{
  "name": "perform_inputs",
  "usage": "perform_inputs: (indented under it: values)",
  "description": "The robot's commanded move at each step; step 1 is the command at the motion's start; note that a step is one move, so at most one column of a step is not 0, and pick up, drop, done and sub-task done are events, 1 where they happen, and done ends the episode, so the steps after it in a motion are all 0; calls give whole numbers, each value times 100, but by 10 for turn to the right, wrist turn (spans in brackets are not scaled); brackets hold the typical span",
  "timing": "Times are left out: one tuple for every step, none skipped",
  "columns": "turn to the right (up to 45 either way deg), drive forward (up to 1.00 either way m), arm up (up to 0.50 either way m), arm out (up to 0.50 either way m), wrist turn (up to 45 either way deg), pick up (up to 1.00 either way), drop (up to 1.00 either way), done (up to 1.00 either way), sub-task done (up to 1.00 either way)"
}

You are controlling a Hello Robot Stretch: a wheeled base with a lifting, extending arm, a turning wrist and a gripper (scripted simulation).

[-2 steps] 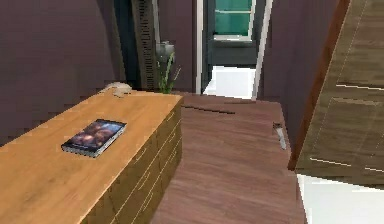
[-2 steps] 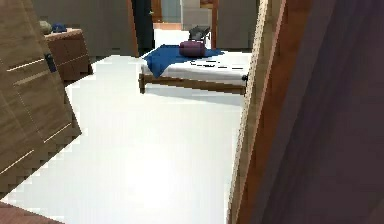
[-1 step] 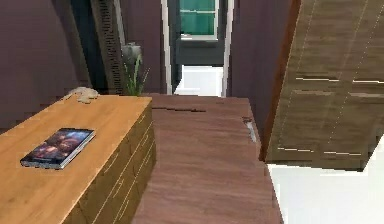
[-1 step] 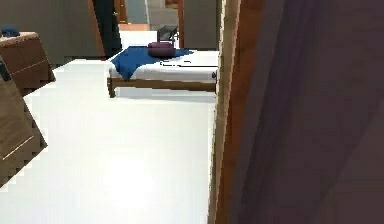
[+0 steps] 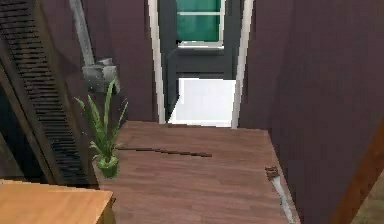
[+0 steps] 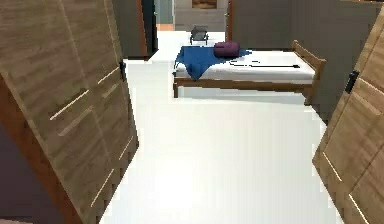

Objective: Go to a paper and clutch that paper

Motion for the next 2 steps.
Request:
perform_inputs:
  values:
    - [90, 0, 0, 0, 0, 0, 0, 0, 0]
    - [0, 35, 0, 0, 0, 0, 0, 0, 0]
